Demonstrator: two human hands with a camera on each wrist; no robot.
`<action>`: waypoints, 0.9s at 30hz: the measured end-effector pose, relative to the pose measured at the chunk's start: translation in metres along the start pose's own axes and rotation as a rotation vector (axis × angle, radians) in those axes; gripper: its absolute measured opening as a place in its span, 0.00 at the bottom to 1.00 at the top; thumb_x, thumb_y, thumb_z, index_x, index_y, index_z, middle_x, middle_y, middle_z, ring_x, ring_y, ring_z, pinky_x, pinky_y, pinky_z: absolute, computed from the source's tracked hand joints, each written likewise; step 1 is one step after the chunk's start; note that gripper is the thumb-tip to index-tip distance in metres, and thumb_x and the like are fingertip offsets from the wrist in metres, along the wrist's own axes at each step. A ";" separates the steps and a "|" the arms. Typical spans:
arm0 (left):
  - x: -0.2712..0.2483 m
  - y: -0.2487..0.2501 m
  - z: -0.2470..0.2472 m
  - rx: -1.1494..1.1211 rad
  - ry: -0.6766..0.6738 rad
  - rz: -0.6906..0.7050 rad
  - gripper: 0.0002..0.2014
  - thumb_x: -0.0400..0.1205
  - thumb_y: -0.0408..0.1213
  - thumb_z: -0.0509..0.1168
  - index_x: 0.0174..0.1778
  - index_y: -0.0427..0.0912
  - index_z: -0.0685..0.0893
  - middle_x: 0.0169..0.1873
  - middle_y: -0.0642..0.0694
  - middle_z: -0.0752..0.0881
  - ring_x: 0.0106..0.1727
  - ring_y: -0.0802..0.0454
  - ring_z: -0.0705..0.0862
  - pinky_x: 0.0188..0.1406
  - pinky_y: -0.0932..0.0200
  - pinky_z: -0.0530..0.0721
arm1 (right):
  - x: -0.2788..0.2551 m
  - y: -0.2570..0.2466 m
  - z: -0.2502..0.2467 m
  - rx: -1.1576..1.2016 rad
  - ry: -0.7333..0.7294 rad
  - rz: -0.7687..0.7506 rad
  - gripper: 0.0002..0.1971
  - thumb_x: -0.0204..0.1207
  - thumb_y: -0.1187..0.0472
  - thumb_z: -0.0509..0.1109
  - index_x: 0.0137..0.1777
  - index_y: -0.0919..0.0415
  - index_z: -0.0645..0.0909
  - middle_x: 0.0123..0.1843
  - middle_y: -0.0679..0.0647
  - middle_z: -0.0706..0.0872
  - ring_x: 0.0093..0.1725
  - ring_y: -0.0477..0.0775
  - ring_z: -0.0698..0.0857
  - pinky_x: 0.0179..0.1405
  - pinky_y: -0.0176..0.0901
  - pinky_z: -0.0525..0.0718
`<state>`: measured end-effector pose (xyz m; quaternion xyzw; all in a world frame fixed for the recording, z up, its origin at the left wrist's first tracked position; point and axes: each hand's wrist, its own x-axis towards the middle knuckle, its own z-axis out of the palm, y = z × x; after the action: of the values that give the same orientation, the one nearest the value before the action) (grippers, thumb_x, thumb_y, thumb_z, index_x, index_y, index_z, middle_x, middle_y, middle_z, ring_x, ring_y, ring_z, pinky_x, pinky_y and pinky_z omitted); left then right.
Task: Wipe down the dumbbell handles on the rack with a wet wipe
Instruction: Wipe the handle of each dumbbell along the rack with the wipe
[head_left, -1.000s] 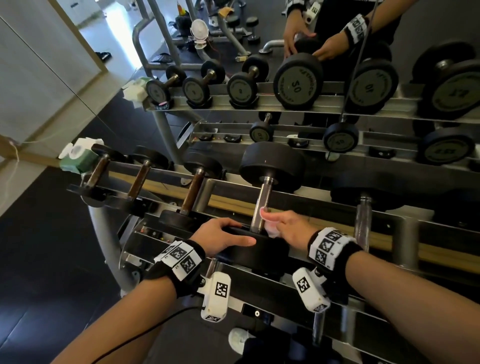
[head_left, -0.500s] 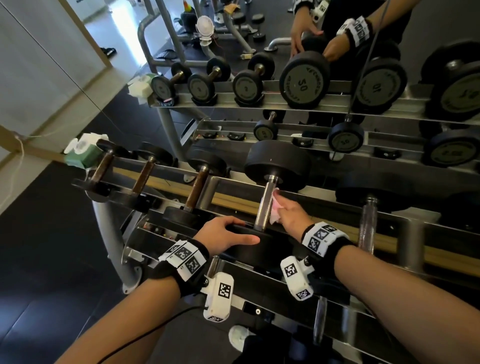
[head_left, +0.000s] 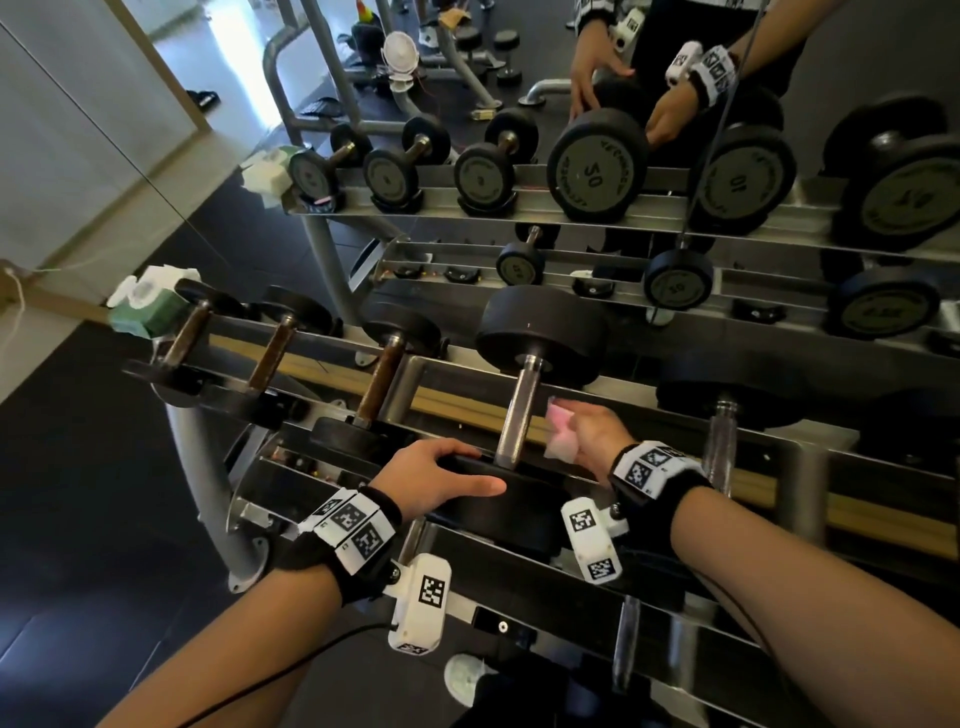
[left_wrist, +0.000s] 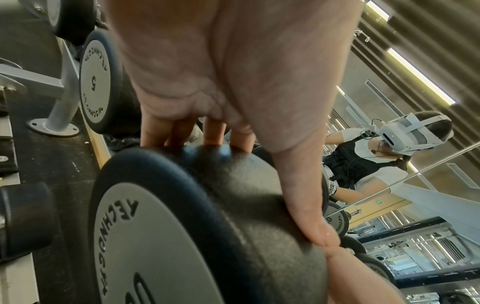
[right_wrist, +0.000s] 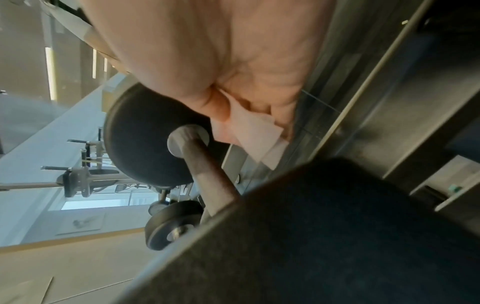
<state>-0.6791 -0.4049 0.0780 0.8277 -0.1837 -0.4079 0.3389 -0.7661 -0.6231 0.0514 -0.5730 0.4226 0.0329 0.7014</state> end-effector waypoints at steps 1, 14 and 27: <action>0.000 0.000 0.000 -0.002 0.001 0.001 0.29 0.63 0.58 0.83 0.61 0.61 0.86 0.53 0.57 0.90 0.52 0.61 0.90 0.44 0.70 0.87 | -0.001 -0.001 0.009 0.053 -0.015 0.022 0.20 0.84 0.74 0.58 0.75 0.66 0.77 0.73 0.66 0.80 0.71 0.66 0.80 0.75 0.58 0.75; -0.001 0.000 -0.002 -0.018 -0.023 0.012 0.31 0.61 0.61 0.83 0.61 0.61 0.87 0.53 0.57 0.89 0.50 0.64 0.90 0.43 0.72 0.86 | -0.010 0.014 0.009 0.235 -0.045 0.118 0.23 0.83 0.78 0.52 0.72 0.66 0.79 0.67 0.66 0.83 0.64 0.65 0.85 0.67 0.62 0.82; -0.001 0.005 -0.005 0.062 -0.023 0.008 0.32 0.65 0.60 0.81 0.65 0.61 0.85 0.54 0.59 0.88 0.53 0.66 0.87 0.42 0.74 0.83 | -0.008 0.006 0.020 0.265 -0.134 0.110 0.26 0.79 0.82 0.50 0.71 0.68 0.79 0.63 0.67 0.86 0.63 0.65 0.86 0.55 0.54 0.87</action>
<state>-0.6756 -0.4058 0.0844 0.8323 -0.2035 -0.4100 0.3126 -0.7637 -0.6008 0.0512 -0.4481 0.4061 0.0535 0.7946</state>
